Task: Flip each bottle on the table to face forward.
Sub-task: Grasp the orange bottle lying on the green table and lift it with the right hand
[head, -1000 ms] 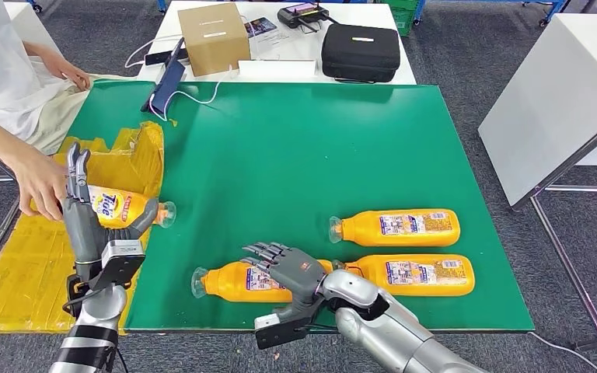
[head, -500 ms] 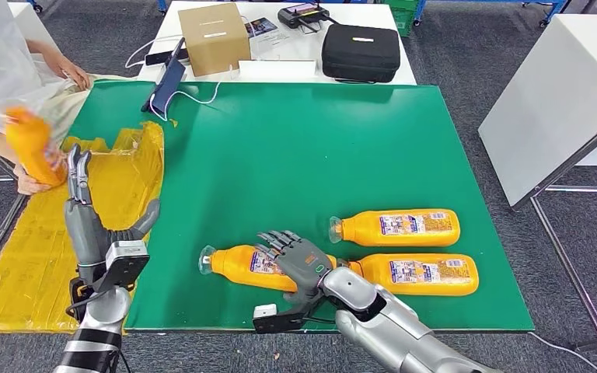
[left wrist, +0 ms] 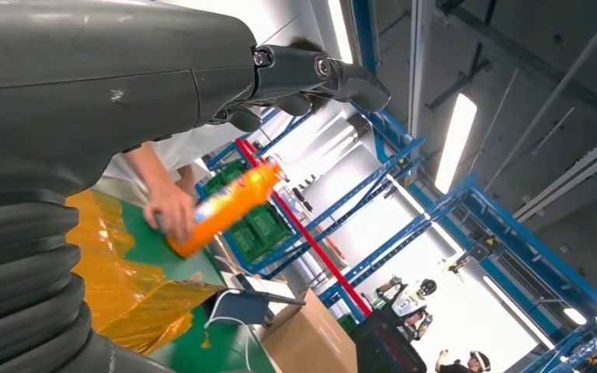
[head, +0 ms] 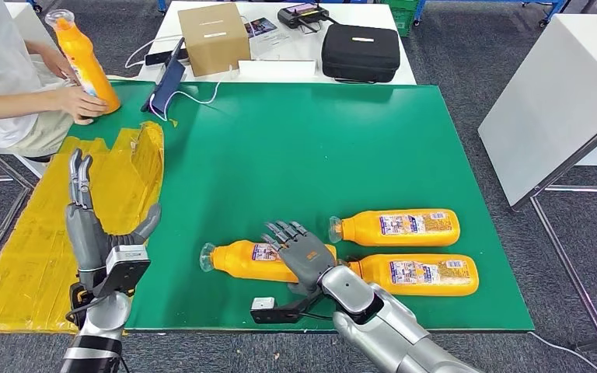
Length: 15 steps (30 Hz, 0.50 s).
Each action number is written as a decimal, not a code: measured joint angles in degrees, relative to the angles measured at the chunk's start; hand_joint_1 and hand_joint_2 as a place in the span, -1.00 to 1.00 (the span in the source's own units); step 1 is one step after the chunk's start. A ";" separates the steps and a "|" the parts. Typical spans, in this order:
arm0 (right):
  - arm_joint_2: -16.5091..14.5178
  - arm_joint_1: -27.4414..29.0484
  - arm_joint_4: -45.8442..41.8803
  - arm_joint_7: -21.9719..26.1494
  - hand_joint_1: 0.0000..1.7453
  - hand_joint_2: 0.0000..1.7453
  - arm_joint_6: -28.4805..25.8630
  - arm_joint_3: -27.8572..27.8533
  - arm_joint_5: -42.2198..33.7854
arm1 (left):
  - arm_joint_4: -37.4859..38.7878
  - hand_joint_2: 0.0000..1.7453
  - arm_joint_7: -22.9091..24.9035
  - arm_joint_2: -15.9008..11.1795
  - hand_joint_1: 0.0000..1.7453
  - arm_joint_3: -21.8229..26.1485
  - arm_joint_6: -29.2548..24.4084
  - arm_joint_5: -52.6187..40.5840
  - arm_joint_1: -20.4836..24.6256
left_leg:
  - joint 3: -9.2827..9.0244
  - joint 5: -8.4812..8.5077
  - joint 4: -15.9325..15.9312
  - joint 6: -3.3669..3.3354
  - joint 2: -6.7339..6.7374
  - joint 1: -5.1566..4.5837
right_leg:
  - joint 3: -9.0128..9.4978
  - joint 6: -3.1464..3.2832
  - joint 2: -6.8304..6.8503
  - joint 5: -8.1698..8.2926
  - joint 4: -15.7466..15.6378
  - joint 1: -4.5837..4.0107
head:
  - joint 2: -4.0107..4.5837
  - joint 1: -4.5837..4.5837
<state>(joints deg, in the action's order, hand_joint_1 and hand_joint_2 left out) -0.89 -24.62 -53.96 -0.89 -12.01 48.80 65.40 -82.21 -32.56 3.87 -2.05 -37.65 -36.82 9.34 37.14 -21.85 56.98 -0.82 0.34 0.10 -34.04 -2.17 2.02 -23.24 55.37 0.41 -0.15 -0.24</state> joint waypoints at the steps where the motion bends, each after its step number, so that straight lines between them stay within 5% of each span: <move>1: -0.08 0.04 0.00 -0.08 -1.00 1.00 0.01 -0.22 0.04 | -0.06 1.00 0.02 0.02 -1.00 0.01 0.01 -0.01 -0.05 | 0.00 0.00 0.00 0.00 0.00 0.00 | 0.00 0.00 0.00 0.00 0.00 0.00 | 0.00 0.01; 6: -0.57 0.14 0.20 -1.22 -0.87 1.00 0.95 -1.62 0.17 | -0.37 1.00 0.28 0.13 -1.00 0.07 0.10 0.02 -0.12 | 0.00 0.00 0.00 0.00 0.00 0.00 | 0.00 0.00 0.00 0.00 0.00 0.00 | 0.00 0.01; 10: -1.28 -0.49 2.01 -2.14 0.76 1.00 2.79 -2.99 -0.87 | -0.38 1.00 0.45 0.32 -1.00 0.13 0.31 0.15 -0.11 | 0.00 0.00 0.00 0.00 0.00 0.00 | -0.01 0.00 0.00 0.00 0.00 0.00 | 0.00 0.01; 15: -2.38 -3.25 6.95 -2.10 1.00 1.00 5.13 -4.04 -2.32 | -0.21 1.00 0.48 0.70 -1.00 -0.14 0.74 0.56 0.28 | -0.06 0.00 0.00 0.00 0.03 0.00 | 0.02 0.00 -0.01 0.00 0.00 0.00 | 0.00 0.01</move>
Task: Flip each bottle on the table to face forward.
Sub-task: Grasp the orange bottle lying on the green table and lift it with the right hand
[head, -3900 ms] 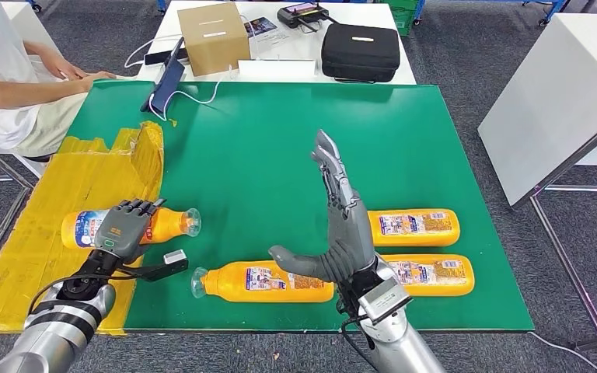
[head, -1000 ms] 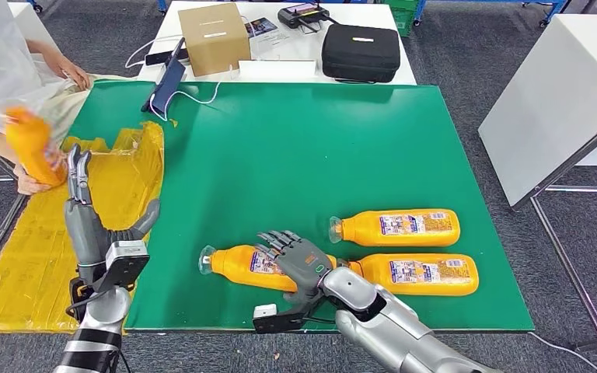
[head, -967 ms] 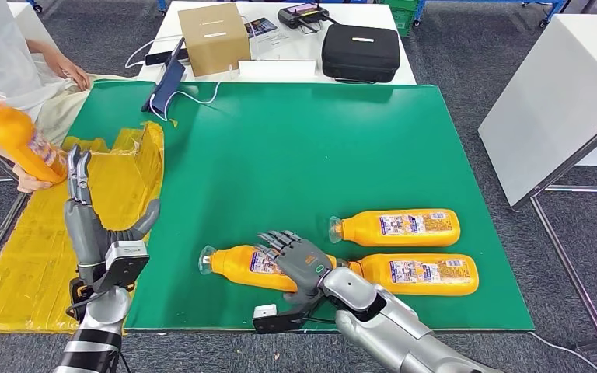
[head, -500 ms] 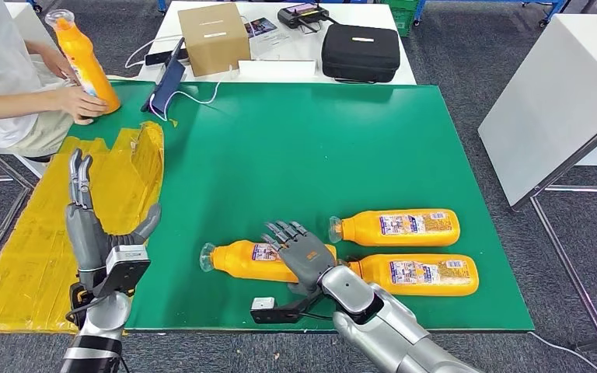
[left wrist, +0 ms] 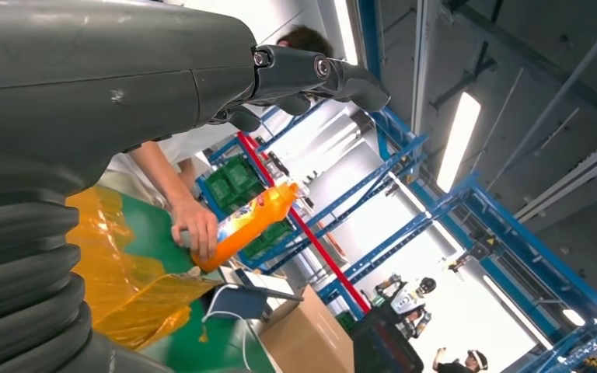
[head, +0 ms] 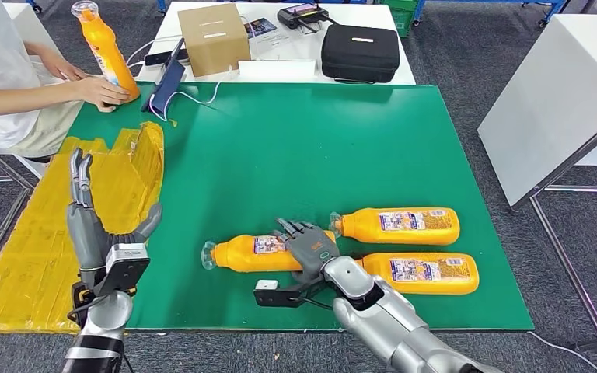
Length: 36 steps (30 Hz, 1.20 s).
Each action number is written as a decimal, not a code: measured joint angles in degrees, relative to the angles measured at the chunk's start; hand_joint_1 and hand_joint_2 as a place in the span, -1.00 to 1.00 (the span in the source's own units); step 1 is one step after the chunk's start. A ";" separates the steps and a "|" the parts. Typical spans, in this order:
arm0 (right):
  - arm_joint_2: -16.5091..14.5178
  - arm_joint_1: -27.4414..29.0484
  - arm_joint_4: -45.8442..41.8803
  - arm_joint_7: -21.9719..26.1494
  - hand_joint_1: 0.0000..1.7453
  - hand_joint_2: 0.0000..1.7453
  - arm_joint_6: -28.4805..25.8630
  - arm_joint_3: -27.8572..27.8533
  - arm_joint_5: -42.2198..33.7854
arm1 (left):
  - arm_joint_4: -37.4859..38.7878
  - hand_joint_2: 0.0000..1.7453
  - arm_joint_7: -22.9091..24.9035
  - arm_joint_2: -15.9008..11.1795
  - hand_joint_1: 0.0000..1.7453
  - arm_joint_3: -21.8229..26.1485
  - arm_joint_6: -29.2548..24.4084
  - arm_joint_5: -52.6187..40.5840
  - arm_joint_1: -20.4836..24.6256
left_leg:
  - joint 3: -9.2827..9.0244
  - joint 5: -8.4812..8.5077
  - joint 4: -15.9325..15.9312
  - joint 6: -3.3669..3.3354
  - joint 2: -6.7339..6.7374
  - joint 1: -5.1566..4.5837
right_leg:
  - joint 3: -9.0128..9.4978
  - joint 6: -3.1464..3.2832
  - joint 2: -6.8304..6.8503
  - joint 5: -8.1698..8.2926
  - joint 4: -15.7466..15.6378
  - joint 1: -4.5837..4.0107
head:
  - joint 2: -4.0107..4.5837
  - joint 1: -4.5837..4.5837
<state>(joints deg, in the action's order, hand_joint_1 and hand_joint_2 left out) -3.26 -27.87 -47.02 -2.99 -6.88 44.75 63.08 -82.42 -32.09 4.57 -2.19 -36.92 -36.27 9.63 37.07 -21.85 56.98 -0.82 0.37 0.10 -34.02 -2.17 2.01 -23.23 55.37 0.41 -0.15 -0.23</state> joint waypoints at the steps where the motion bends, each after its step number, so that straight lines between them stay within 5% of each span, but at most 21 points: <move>1: -0.26 -0.67 1.18 0.14 1.00 1.00 0.28 -0.07 -0.16 | 0.08 1.00 0.00 0.08 -1.00 -0.14 0.12 0.15 0.18 | -0.02 0.00 0.00 0.00 0.00 0.00 | 0.02 0.00 0.00 0.00 0.00 0.00 | 0.00 -0.01; 29: -3.75 -4.59 10.27 3.02 1.00 1.00 -3.46 -2.39 -3.18 | 0.85 1.00 -0.13 0.50 -1.00 -1.57 0.26 1.01 1.42 | -0.17 0.00 0.00 0.00 0.01 0.00 | 0.16 0.00 0.00 0.00 0.00 0.00 | 0.00 -0.01; 36: -4.17 0.55 3.13 9.04 1.00 1.00 -13.80 -7.04 -11.69 | 0.82 1.00 0.14 0.50 -1.00 -1.99 2.27 1.85 0.92 | -0.11 0.00 0.01 0.00 -0.02 0.00 | 0.13 0.00 0.01 0.00 0.00 0.00 | 0.00 0.01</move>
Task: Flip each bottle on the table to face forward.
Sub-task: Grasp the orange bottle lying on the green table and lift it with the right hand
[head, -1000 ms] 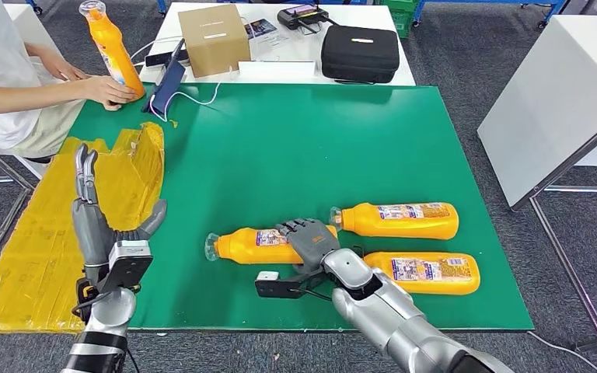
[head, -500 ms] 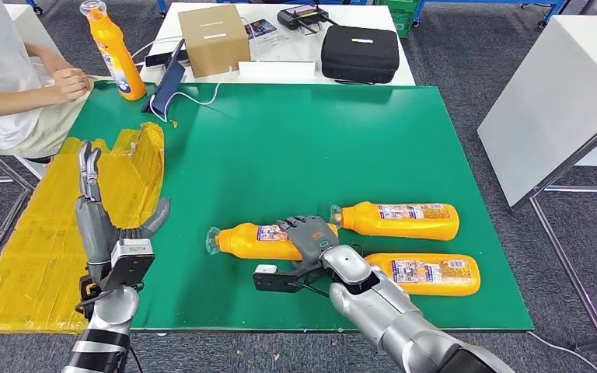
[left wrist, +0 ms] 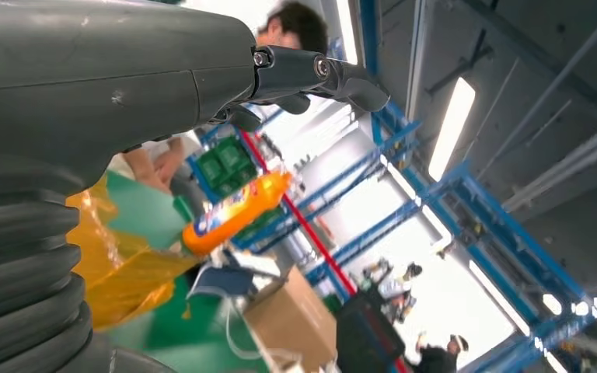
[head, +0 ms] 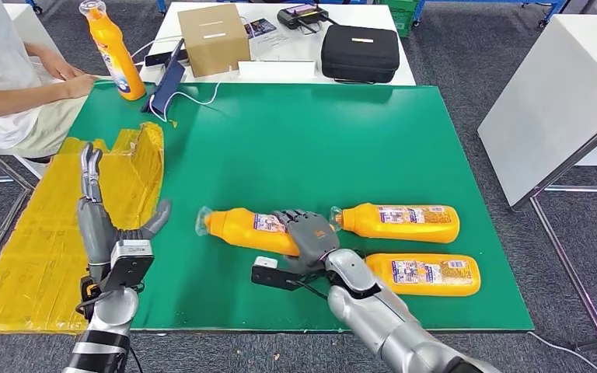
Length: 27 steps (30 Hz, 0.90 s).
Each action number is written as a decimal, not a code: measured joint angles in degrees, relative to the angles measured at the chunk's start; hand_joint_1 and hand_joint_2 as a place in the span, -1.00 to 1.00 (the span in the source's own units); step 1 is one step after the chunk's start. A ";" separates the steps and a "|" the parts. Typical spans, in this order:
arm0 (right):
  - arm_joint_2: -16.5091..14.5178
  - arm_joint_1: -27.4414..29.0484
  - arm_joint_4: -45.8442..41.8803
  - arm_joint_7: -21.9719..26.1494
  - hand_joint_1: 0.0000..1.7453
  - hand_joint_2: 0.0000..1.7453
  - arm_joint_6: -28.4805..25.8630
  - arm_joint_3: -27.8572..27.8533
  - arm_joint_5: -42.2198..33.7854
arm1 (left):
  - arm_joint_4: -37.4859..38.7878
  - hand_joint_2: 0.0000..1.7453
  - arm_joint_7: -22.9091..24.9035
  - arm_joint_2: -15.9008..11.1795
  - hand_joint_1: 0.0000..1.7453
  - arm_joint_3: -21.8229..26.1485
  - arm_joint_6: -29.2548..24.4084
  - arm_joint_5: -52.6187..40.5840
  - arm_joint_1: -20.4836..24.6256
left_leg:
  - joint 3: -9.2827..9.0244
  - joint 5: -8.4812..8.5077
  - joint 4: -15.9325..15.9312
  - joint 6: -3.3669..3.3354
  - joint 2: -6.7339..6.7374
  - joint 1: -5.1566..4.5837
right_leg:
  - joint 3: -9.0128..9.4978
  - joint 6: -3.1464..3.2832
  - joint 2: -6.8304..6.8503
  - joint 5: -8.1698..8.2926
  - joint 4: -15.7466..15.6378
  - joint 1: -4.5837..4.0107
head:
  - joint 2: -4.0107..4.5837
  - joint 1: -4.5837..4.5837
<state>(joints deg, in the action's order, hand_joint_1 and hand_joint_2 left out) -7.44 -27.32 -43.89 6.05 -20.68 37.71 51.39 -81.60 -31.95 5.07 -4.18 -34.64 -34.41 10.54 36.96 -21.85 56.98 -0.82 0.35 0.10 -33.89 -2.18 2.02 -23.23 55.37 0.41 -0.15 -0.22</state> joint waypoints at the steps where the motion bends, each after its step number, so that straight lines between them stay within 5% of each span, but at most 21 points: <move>1: -0.17 1.53 -2.66 1.32 1.00 1.00 -1.80 -1.31 -1.87 | -0.01 1.00 0.23 0.01 -1.00 -0.36 1.26 0.46 -0.18 | 0.02 0.00 0.00 0.00 -0.02 0.00 | -0.02 0.00 0.01 -0.01 0.00 0.00 | 0.00 0.01; 14: -2.75 15.85 -28.72 14.66 1.00 1.00 -13.05 -17.39 -16.99 | -4.45 1.00 4.99 -0.05 -1.00 -8.79 26.31 14.18 -3.14 | 0.18 -0.06 0.00 0.02 -0.08 -0.02 | -0.13 -0.01 0.01 -0.03 -0.01 0.02 | 0.00 -0.01; 27: -3.61 19.61 -36.22 16.64 1.00 1.00 -14.85 -21.71 -18.71 | -6.33 1.00 5.42 -0.16 -1.00 -11.89 29.27 16.19 -3.48 | 0.16 -0.05 -0.01 0.03 -0.08 -0.01 | -0.13 -0.01 0.01 -0.03 -0.01 0.01 | 0.00 0.00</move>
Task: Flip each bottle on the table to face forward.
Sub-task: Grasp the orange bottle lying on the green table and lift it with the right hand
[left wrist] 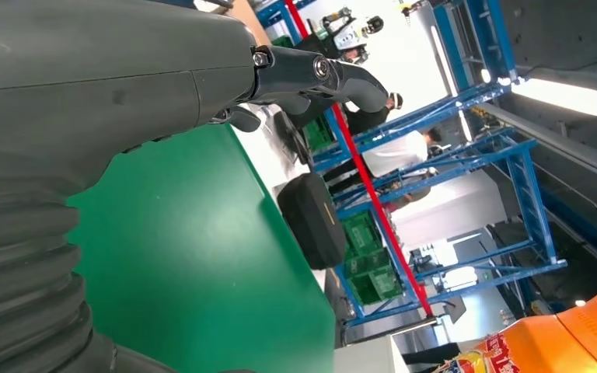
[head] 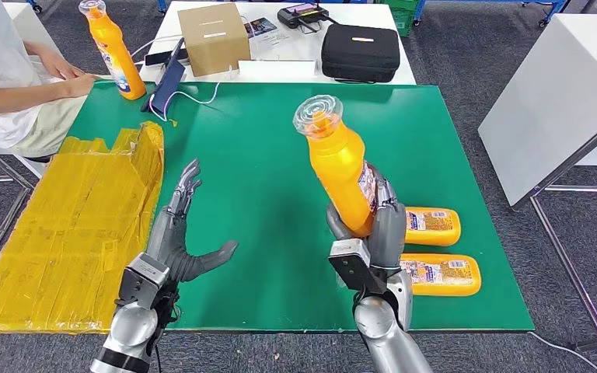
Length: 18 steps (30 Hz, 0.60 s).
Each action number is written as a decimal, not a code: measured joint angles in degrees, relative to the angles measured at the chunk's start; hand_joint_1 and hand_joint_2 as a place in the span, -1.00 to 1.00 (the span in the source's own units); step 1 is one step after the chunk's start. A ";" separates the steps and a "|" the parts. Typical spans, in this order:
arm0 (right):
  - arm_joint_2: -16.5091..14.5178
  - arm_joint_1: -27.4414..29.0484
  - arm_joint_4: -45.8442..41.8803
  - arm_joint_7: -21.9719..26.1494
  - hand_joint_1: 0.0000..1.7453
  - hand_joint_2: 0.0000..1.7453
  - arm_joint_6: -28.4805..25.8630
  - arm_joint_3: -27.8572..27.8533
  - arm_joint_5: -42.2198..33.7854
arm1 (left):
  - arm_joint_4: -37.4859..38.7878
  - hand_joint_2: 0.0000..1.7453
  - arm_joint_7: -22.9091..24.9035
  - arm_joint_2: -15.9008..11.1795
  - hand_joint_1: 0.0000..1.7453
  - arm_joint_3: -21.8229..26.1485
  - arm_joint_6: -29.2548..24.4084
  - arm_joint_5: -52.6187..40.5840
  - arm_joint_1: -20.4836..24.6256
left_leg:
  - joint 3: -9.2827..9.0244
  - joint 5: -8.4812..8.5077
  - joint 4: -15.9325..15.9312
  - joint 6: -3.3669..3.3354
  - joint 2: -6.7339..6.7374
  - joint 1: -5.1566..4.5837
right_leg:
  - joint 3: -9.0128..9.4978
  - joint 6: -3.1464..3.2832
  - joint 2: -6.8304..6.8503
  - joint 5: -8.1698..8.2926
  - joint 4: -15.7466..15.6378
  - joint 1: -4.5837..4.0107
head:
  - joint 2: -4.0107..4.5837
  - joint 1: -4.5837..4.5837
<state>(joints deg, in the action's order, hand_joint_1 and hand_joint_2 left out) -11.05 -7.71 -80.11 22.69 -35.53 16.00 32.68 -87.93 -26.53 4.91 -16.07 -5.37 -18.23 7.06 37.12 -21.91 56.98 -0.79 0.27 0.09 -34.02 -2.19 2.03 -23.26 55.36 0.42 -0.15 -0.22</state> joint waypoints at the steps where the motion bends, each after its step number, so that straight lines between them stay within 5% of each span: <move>1: -0.02 0.09 -0.18 0.26 1.00 1.00 -0.14 -0.12 -0.36 | -0.02 1.00 0.10 -0.01 -1.00 -0.03 0.59 0.50 0.01 | 0.00 0.00 0.00 0.00 0.00 0.00 | 0.00 0.00 0.00 0.00 0.00 0.00 | 0.00 0.00; 6: -0.19 0.55 -1.22 1.91 1.00 1.00 -0.85 -1.15 -2.67 | 0.17 1.00 1.88 -0.08 -1.00 -0.16 7.56 7.70 0.29 | 0.00 0.00 0.00 0.00 -0.01 -0.01 | 0.00 0.00 0.00 0.00 0.00 0.01 | 0.00 -0.01; 11: -0.39 0.68 -1.15 3.93 1.00 1.00 2.46 -1.08 -3.89 | 1.95 1.00 3.95 -0.56 -1.00 -0.17 20.93 22.33 1.71 | 0.00 0.00 0.00 0.00 -0.01 0.00 | 0.02 0.00 0.00 0.00 0.00 -0.01 | 0.00 0.00; 18: -2.88 -0.13 7.34 6.26 1.00 1.00 7.79 7.53 2.04 | 5.73 1.00 5.67 -0.87 -1.00 -0.17 23.37 27.25 5.13 | -0.03 0.01 -0.02 0.02 0.07 0.05 | -0.01 0.02 -0.02 -0.01 0.02 -0.06 | 0.00 0.01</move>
<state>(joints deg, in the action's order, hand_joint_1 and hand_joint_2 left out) -13.93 -7.84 -72.76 28.95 -27.74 23.54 34.71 -82.20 -20.86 4.04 -16.24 18.00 9.03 12.20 37.10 -21.89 56.96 -0.77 0.34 0.14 -34.03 -2.17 2.01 -23.27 55.39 0.36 -0.15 -0.21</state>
